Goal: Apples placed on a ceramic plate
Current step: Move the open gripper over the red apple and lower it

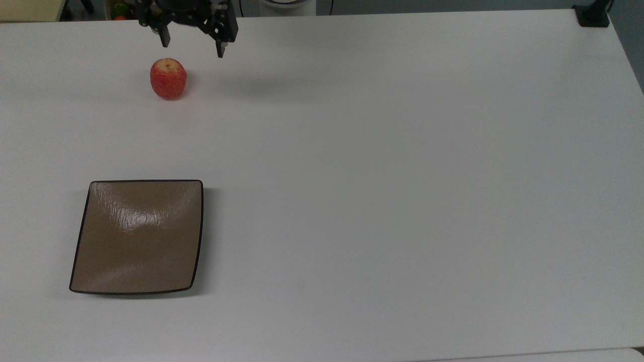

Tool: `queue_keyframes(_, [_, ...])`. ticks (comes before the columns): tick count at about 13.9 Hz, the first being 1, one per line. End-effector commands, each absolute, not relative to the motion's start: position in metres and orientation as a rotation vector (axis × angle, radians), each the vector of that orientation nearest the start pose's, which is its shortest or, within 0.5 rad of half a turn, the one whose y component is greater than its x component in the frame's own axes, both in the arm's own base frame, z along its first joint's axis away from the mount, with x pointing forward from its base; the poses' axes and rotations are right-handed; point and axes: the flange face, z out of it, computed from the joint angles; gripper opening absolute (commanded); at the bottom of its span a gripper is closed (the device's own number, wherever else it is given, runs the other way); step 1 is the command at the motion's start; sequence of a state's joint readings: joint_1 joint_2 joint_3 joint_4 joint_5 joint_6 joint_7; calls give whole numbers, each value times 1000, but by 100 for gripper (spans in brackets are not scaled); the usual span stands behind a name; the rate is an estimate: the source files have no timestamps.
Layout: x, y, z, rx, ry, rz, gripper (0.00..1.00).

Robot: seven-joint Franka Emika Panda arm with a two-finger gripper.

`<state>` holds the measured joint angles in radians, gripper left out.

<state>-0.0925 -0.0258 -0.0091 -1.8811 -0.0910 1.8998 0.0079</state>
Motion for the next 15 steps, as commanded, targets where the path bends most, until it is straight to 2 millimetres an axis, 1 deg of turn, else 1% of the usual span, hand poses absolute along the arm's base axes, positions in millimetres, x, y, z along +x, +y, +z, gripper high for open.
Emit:
queue_keyframes(1, [545,-86,487,-3285,125,-56,100])
queue_keyframes(2, [541,-98,476,-3303,126,-28,100])
queue_keyframes(5, [531,-118,458,-3310,98,49,100])
queue_keyframes(8, [527,-140,432,-3316,86,111,100])
queue_keyframes(11, [530,-149,402,-3327,75,169,100])
queue_keyframes(13, [530,-152,389,-3322,80,205,100])
queue_keyframes(15, [530,-151,375,-3315,72,250,100])
